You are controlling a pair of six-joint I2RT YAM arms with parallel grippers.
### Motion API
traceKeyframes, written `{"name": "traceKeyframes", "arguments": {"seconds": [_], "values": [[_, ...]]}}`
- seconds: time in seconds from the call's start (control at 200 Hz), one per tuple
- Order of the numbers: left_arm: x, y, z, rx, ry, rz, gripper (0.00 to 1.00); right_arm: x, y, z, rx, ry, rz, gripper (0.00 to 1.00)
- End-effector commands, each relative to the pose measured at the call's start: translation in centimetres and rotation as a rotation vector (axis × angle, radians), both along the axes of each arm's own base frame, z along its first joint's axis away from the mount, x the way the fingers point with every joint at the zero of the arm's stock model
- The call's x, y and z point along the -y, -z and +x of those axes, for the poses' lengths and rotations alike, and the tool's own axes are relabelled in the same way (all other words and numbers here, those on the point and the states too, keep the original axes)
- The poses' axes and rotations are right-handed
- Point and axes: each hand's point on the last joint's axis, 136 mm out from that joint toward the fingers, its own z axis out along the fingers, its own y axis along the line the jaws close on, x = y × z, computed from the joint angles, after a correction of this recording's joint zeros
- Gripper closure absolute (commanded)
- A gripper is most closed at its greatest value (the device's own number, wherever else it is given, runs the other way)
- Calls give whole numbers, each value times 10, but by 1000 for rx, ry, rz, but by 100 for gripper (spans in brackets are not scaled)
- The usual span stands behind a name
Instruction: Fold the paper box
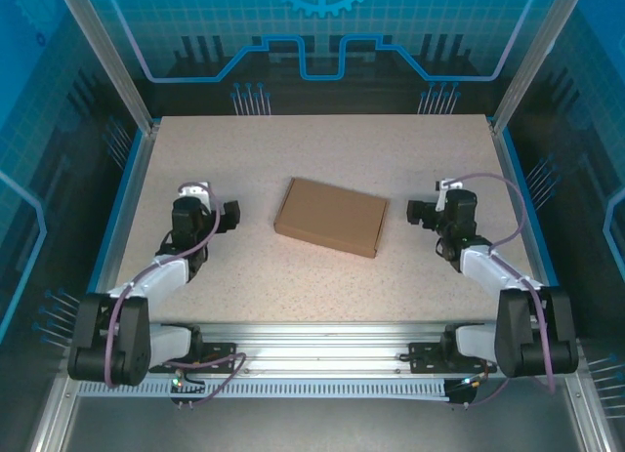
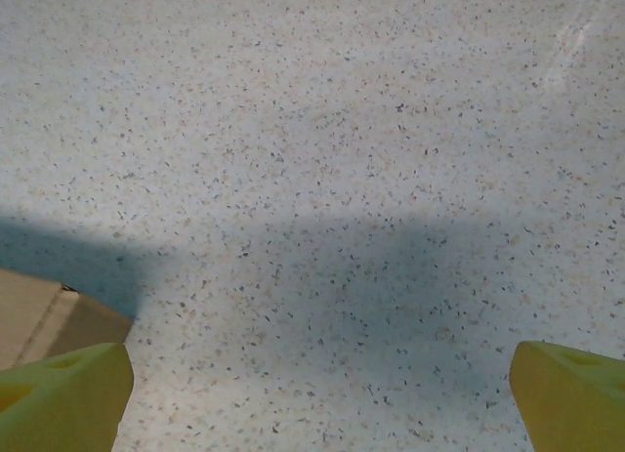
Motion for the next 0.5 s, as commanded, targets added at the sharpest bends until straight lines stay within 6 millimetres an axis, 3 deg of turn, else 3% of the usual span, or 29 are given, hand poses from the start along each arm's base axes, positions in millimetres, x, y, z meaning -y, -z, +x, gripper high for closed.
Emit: {"name": "traceKeyframes", "arguments": {"seconds": [0.0,0.21,0.365,0.495], "values": [[-2,-7,13,102,28,45,1,6,-9,8,157,-16,-64,0],[1,-4,22,107,57,46,1,10,-21,11,256,-4,-94,0],[10,-10,23,170,98,14,1,4,-19,14,250,-39,-83,0],[9,-4,22,189,93,8,1,-6,-22,15,317,-78,-63,0]]}}
